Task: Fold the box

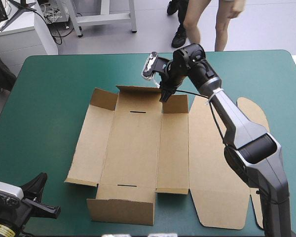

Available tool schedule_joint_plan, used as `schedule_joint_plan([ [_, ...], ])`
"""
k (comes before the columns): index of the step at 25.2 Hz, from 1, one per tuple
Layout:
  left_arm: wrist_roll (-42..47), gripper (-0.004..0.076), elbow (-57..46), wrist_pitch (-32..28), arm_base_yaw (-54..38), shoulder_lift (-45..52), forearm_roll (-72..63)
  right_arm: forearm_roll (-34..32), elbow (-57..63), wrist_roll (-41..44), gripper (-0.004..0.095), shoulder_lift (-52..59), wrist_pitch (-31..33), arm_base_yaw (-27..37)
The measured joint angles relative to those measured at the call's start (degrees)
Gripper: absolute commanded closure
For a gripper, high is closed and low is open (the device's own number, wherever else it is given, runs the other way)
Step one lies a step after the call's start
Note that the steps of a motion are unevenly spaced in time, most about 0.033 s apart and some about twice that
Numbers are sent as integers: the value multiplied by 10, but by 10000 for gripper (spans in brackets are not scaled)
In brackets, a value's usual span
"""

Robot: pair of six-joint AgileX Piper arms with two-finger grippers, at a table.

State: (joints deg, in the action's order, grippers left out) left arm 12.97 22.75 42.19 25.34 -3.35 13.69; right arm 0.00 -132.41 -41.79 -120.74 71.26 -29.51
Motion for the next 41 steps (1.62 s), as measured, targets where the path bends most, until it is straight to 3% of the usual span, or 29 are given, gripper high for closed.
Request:
schedule_joint_plan([
  [5, 0, 734, 0, 0, 0, 0, 0, -45, 2, 96, 629, 72, 1, 0],
  [10, 0, 734, 0, 0, 0, 0, 2, -52, 58, 171, 923, 187, 1, 0],
  [22, 0, 734, 0, 0, 0, 0, 5, -54, 443, 276, 922, 533, -8, 0],
  [28, 0, 734, 0, 0, 0, 0, 5, -53, 637, 337, 922, 694, -80, 0],
  [32, 0, 733, 0, 0, 0, 0, 5, -51, 860, 398, 922, 875, -146, 0],
  [35, 0, 727, 0, 0, 0, 0, 5, -51, 951, 428, 922, 963, -170, 0],
  [38, 0, 666, 0, 0, 0, 0, 5, -49, 1014, 447, 922, 1046, -185, 0],
  [41, 0, 540, 0, 0, 0, 0, 5, -39, 1033, 450, 922, 1086, -200, 0],
])
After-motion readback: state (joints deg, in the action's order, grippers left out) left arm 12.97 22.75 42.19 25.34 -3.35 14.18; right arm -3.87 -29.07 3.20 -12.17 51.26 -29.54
